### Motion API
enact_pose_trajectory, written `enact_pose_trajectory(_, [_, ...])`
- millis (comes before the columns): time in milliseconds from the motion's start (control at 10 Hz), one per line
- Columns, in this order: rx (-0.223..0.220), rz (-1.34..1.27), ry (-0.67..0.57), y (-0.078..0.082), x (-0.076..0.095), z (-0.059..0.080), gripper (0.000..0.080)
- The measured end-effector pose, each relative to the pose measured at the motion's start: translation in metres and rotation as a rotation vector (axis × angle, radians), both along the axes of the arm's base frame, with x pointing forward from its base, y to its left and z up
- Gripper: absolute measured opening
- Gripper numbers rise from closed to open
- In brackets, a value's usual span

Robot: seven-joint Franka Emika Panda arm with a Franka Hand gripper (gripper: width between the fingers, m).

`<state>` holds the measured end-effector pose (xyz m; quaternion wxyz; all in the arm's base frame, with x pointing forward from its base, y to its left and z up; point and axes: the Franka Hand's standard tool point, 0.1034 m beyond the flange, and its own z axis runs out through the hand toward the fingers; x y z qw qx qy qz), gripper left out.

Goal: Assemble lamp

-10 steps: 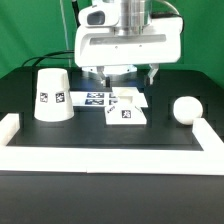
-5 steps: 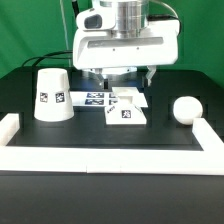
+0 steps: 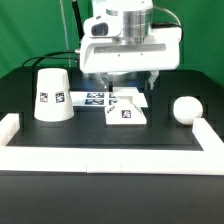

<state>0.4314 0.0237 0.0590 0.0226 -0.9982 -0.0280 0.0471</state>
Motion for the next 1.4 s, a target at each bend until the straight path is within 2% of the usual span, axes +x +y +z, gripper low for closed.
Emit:
enact_pose_trajectory(400, [0.0,0.033,-0.023,-0.002,-0.003,-0.011,0.07])
enact_pose_trajectory(800, [0.0,0.048,-0.021,-0.006,-0.004,-0.016,0.07])
enact_pose_trajectory(900, [0.0,0.049,-0.021,-0.006,-0.004,-0.016,0.0604])
enact_pose_trajectory(1000, [0.0,0.049,-0.021,-0.006,-0.004,-0.016,0.0604])
enact_pose_trajectory(1100, [0.0,0.049,-0.021,-0.006,-0.004,-0.016,0.0535])
enact_pose_trajectory(1400, [0.0,0.049,-0.021,-0.006,-0.004,-0.016,0.0535])
